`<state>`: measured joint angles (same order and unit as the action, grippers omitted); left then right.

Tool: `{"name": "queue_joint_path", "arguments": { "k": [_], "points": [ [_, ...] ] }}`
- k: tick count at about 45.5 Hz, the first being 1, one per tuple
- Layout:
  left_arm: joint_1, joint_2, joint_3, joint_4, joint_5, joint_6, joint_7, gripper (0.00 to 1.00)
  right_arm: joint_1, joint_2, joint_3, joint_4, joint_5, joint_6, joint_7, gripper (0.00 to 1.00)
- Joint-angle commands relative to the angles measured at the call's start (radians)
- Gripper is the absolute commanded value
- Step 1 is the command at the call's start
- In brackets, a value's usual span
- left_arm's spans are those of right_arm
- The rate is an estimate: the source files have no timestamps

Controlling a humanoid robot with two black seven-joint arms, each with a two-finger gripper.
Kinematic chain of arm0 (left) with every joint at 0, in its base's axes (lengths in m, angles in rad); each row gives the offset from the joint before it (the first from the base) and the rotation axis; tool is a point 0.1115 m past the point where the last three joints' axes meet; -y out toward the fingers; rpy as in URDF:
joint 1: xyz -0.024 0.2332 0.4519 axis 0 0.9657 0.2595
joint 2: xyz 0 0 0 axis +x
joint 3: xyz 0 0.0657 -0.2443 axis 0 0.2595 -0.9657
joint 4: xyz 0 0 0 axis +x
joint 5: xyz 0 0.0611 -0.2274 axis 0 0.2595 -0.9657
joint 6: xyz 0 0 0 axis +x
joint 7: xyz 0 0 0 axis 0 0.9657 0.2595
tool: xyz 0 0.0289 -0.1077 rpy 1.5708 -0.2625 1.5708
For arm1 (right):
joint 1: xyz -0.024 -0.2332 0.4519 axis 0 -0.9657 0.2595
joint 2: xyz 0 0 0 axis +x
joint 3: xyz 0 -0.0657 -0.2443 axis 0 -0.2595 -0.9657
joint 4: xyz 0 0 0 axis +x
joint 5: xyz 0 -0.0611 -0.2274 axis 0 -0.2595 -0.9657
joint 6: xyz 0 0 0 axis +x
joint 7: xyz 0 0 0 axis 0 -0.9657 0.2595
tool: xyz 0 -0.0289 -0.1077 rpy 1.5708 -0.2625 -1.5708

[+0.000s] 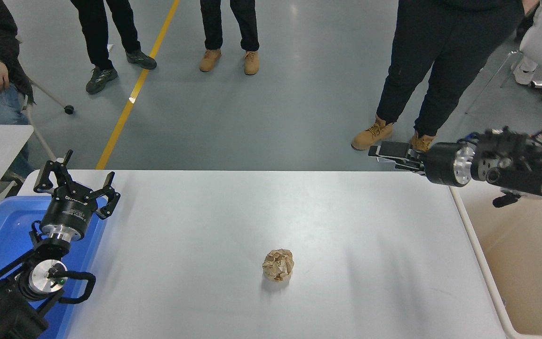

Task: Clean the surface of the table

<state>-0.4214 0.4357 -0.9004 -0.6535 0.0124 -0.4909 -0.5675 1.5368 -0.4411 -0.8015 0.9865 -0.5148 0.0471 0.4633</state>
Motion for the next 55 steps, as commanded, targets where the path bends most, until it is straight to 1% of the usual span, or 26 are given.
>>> {"name": "queue_joint_path", "arguments": {
  "k": [1, 12, 19, 24, 32, 38, 44, 48, 55],
  "points": [
    [0.001, 0.0, 0.0, 0.0, 0.0, 0.0, 0.0, 0.99, 0.114, 0.177, -0.165, 0.0, -0.013, 0.01, 0.0, 0.98],
    [0.0, 0.0, 0.0, 0.0, 0.0, 0.0, 0.0, 0.99, 0.194, 0.346, -0.337, -0.002, -0.011, 0.114, -0.005, 0.98],
    [0.0, 0.0, 0.0, 0.0, 0.0, 0.0, 0.0, 0.99, 0.229, 0.441, -0.372, -0.003, 0.006, 0.148, -0.006, 0.98],
    [0.0, 0.0, 0.0, 0.0, 0.0, 0.0, 0.0, 0.99, 0.247, 0.441, -0.374, -0.003, 0.009, 0.152, -0.006, 0.98],
    [0.001, 0.0, 0.0, 0.0, 0.0, 0.0, 0.0, 0.99, 0.287, 0.441, -0.367, -0.005, 0.082, 0.152, -0.006, 0.98],
    [0.001, 0.0, 0.0, 0.0, 0.0, 0.0, 0.0, 0.99, 0.292, 0.441, -0.36, -0.006, 0.085, 0.152, -0.008, 0.98],
    [0.0, 0.0, 0.0, 0.0, 0.0, 0.0, 0.0, 0.99, 0.247, 0.441, -0.352, -0.006, 0.104, 0.151, -0.012, 0.98],
    [0.001, 0.0, 0.0, 0.0, 0.0, 0.0, 0.0, 0.99, 0.209, 0.441, -0.328, -0.008, 0.154, 0.151, -0.031, 0.98],
    [0.001, 0.0, 0.0, 0.0, 0.0, 0.0, 0.0, 0.99, 0.146, 0.441, -0.226, -0.002, 0.187, 0.145, -0.032, 0.98]
  ]
}}
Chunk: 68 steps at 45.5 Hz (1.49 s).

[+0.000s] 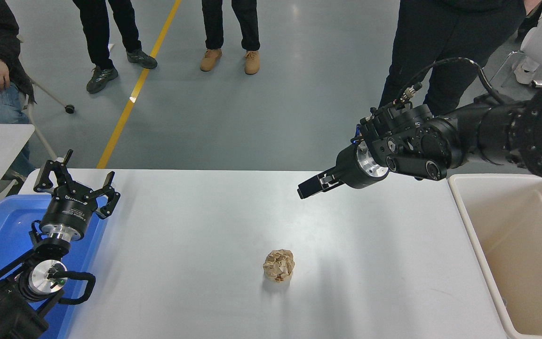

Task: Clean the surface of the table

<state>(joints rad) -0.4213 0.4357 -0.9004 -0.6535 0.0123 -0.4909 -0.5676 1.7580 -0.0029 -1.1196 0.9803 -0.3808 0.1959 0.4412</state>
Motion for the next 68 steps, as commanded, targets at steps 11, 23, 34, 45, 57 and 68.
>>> {"name": "queue_joint_path", "arguments": {
  "k": [11, 23, 34, 45, 57, 68],
  "points": [
    [-0.001, 0.0, 0.0, 0.0, 0.0, 0.0, 0.0, 0.99, -0.147, 0.003, 0.141, 0.011, 0.042, -0.003, -0.007, 0.98],
    [-0.001, 0.0, 0.0, 0.0, 0.0, 0.0, 0.0, 0.99, -0.238, 0.003, 0.138, -0.052, -0.023, -0.021, -0.016, 0.98],
    [-0.001, 0.0, 0.0, 0.0, 0.0, 0.0, 0.0, 0.99, -0.322, 0.003, 0.159, -0.075, -0.223, -0.291, -0.006, 0.97],
    [0.001, 0.0, 0.0, 0.0, -0.002, 0.0, 0.0, 0.99, -0.341, 0.003, 0.236, -0.069, -0.268, -0.296, -0.002, 0.98],
    [-0.001, 0.0, 0.0, 0.0, 0.0, 0.0, 0.0, 0.99, -0.376, 0.003, 0.273, -0.068, -0.389, -0.292, -0.002, 0.98],
    [0.001, 0.0, 0.0, 0.0, 0.0, 0.0, 0.0, 0.99, -0.426, 0.003, 0.29, -0.087, -0.46, -0.292, -0.004, 0.98]
  ]
}}
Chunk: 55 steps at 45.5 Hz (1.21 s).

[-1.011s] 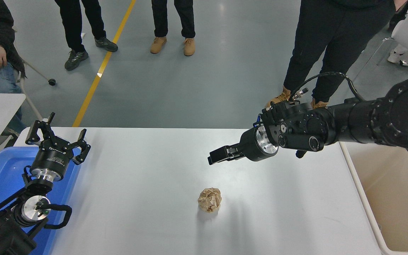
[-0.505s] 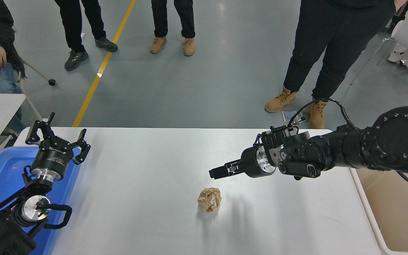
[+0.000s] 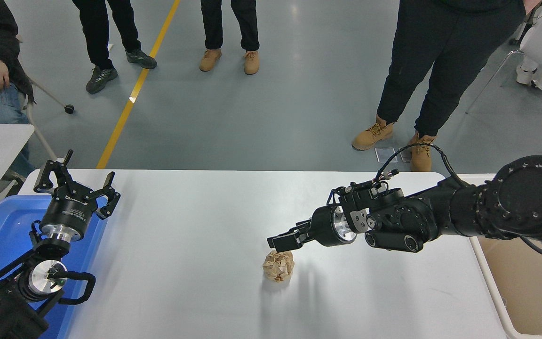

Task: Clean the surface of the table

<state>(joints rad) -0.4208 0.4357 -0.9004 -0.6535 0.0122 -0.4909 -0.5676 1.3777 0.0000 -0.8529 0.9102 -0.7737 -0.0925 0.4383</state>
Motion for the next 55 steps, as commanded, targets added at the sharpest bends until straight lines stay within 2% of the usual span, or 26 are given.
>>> {"name": "queue_joint_path", "arguments": {
  "k": [1, 20, 27, 37, 43, 48, 55],
  "points": [
    [-0.001, 0.0, 0.0, 0.0, 0.0, 0.0, 0.0, 0.99, -0.054, 0.0, 0.023, -0.023, -0.067, -0.004, -0.001, 0.98],
    [-0.001, 0.0, 0.0, 0.0, 0.0, 0.0, 0.0, 0.99, -0.117, 0.0, 0.113, -0.043, -0.087, -0.007, 0.0, 0.98],
    [-0.001, 0.0, 0.0, 0.0, 0.0, 0.0, 0.0, 0.99, -0.147, 0.0, 0.239, -0.05, -0.136, -0.009, 0.0, 0.98],
    [-0.001, 0.0, 0.0, 0.0, 0.0, 0.0, 0.0, 0.99, -0.21, 0.0, 0.258, -0.238, -0.197, -0.073, -0.001, 0.98],
    [-0.001, 0.0, 0.0, 0.0, 0.0, 0.0, 0.0, 0.99, -0.217, 0.0, 0.233, -0.257, -0.233, -0.084, -0.006, 0.98],
    [-0.001, 0.0, 0.0, 0.0, 0.0, 0.0, 0.0, 0.99, -0.217, 0.0, 0.213, -0.254, -0.231, -0.067, -0.018, 0.98],
    [0.0, 0.0, 0.0, 0.0, 0.0, 0.0, 0.0, 0.99, -0.181, 0.0, 0.209, -0.192, -0.176, 0.02, -0.036, 0.98]
  ]
}}
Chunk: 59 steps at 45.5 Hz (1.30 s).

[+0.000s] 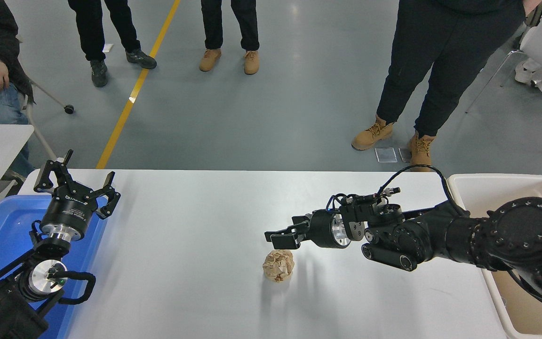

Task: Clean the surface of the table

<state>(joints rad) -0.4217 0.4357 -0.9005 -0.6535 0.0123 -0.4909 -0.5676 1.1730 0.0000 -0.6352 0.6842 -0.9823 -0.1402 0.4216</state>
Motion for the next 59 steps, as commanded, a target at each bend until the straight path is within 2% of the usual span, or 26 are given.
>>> {"name": "queue_joint_path", "arguments": {
  "k": [1, 6, 12, 19, 49, 59],
  "points": [
    [0.0, 0.0, 0.0, 0.0, 0.0, 0.0, 0.0, 0.99, 0.037, 0.0, -0.011, 0.055, 0.045, 0.079, -0.02, 0.98],
    [0.0, 0.0, 0.0, 0.0, 0.0, 0.0, 0.0, 0.99, 0.086, 0.0, -0.011, 0.109, 0.083, 0.096, -0.02, 0.98],
    [0.0, 0.0, 0.0, 0.0, 0.0, 0.0, 0.0, 0.99, 0.088, 0.0, -0.011, 0.126, 0.083, 0.163, -0.018, 0.98],
    [0.0, 0.0, 0.0, 0.0, 0.0, 0.0, 0.0, 0.99, 0.076, 0.0, -0.014, 0.133, 0.083, 0.188, -0.018, 0.98],
    [0.001, 0.0, 0.0, 0.0, 0.0, 0.0, 0.0, 0.99, 0.0, 0.0, -0.009, 0.09, 0.071, 0.165, -0.012, 0.98],
    [0.001, 0.0, 0.0, 0.0, 0.0, 0.0, 0.0, 0.99, -0.016, 0.0, -0.009, 0.094, 0.063, 0.122, -0.009, 0.98]
  ]
}}
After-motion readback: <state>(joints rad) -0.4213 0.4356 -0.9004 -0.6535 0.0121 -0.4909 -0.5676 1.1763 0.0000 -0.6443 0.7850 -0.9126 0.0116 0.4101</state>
